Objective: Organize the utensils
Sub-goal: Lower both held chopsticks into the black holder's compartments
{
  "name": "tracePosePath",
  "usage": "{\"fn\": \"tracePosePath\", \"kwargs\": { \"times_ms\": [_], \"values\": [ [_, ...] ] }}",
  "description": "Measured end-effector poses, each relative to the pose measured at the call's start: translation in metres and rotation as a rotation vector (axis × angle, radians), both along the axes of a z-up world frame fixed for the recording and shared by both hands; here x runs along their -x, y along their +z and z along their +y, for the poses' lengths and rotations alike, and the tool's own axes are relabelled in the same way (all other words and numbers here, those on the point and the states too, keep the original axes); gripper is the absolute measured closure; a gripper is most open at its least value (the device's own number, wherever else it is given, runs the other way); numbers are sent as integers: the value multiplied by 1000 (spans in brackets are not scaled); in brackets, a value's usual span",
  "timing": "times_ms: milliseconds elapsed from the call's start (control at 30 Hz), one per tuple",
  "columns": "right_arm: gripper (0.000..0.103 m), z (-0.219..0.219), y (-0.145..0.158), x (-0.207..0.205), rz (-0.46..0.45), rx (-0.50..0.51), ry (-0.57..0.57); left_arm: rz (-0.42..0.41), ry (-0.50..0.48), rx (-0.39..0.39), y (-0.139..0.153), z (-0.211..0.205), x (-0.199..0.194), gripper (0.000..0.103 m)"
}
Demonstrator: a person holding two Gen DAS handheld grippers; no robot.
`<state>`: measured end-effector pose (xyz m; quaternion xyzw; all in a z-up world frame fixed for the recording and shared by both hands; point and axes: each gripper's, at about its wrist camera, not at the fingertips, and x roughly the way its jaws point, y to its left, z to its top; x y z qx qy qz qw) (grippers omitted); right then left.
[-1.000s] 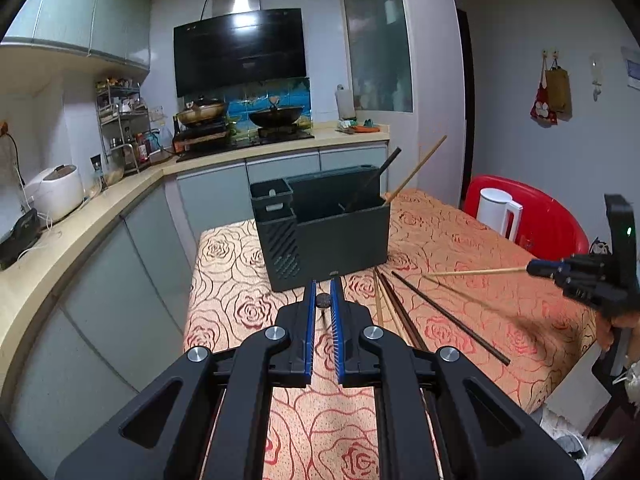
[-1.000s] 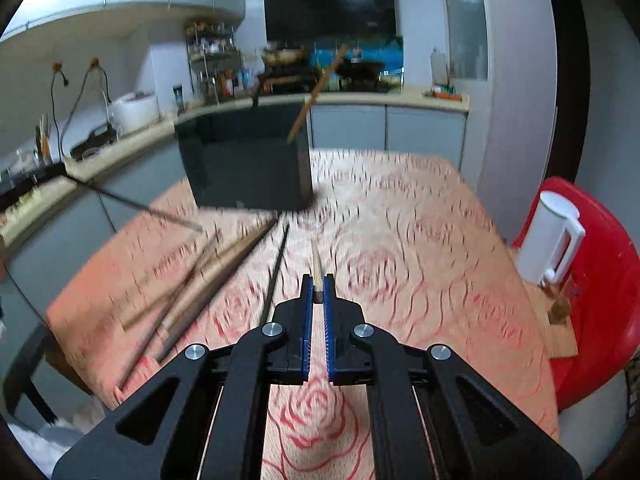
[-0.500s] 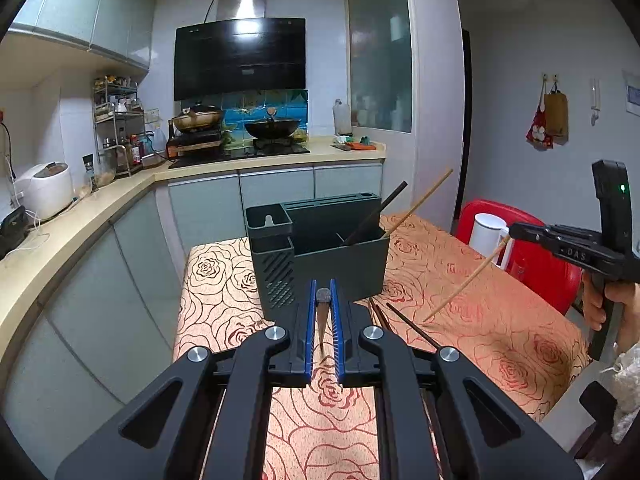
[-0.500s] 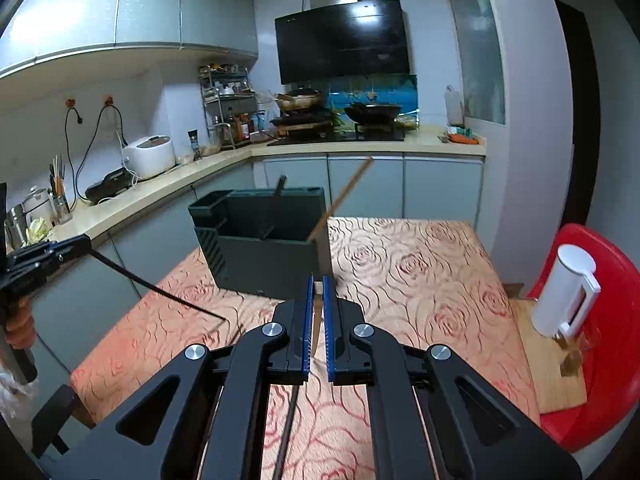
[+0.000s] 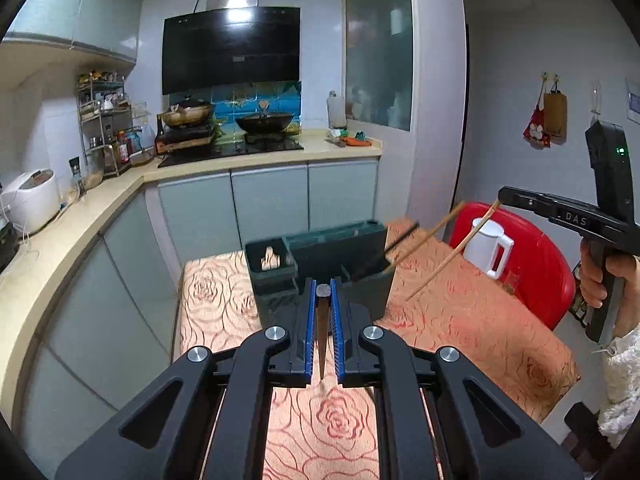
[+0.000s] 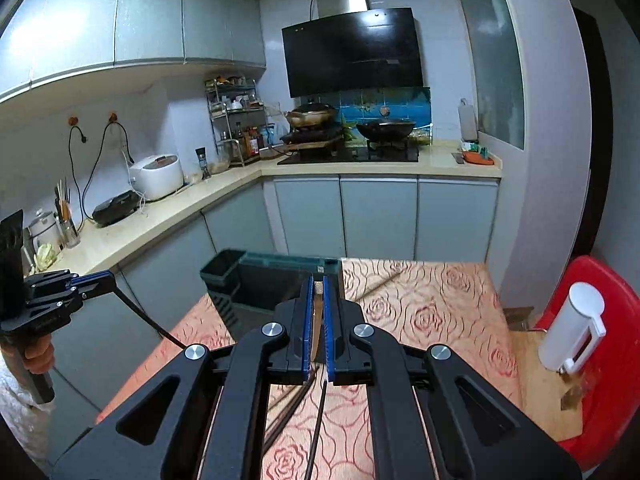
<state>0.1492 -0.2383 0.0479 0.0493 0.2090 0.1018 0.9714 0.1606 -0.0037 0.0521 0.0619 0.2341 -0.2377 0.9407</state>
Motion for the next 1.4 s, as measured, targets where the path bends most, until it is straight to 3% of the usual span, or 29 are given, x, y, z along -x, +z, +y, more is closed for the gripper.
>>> {"fn": "tracePosePath", "kwargs": {
  "times_ms": [333,533,800,1100,1300,1400],
  "values": [
    [97,5,45,-30,-24,46,-22,-92,-11,22,74,-22,-26,96],
    [97,17,52,-62,-7,80,-25,-135,-3,29,97,-45,-47,96],
    [97,29,28,-99,102,85,4,-62,20,-32,60,-70,-90,96],
    [97,38,-16,-127,215,99,-4,30,59,-59,15,-62,-120,96],
    [97,36,-26,-136,242,60,4,49,79,-44,9,-57,-124,96],
    [90,34,-26,-136,231,50,6,59,89,-20,11,-53,-124,83]
  ]
}}
